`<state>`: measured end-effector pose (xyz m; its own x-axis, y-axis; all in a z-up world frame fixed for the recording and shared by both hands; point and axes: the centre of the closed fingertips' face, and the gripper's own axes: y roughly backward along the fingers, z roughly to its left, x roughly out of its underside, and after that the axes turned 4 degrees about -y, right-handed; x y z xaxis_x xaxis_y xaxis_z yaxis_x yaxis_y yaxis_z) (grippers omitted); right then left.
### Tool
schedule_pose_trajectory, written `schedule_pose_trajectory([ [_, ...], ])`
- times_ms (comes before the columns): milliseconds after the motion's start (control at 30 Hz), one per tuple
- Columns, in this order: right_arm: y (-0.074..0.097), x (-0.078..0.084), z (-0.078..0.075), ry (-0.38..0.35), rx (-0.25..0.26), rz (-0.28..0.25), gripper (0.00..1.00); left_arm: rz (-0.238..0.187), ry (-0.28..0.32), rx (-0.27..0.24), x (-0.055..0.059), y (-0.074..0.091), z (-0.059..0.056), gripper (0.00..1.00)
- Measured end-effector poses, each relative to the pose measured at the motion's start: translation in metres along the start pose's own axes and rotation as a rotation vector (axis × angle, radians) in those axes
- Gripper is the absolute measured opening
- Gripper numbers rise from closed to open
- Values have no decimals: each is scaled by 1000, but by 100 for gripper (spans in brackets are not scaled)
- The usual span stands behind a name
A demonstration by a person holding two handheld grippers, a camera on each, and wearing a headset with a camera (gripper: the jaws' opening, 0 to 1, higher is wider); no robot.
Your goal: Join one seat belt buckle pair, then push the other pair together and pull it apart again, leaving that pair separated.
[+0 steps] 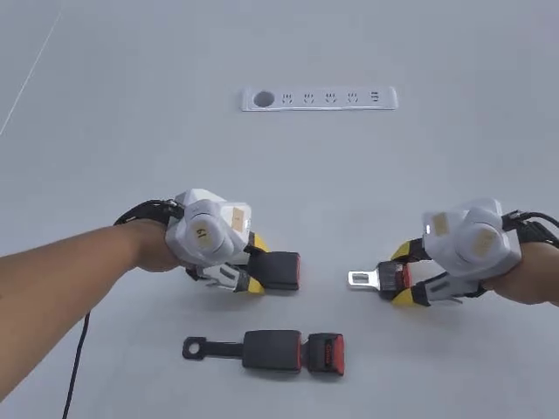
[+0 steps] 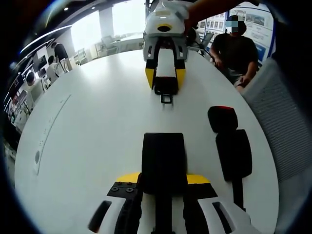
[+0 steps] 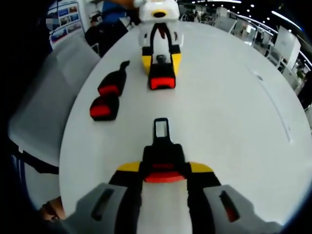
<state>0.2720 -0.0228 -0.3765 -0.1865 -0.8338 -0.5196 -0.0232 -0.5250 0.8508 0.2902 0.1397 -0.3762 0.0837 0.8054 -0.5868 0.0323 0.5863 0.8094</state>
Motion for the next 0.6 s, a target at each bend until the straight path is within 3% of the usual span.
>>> schedule_pose_trajectory([
  [600,-26,-43,4,1,-10,-88,36,-3,-2,5,-3,0,-2,33],
])
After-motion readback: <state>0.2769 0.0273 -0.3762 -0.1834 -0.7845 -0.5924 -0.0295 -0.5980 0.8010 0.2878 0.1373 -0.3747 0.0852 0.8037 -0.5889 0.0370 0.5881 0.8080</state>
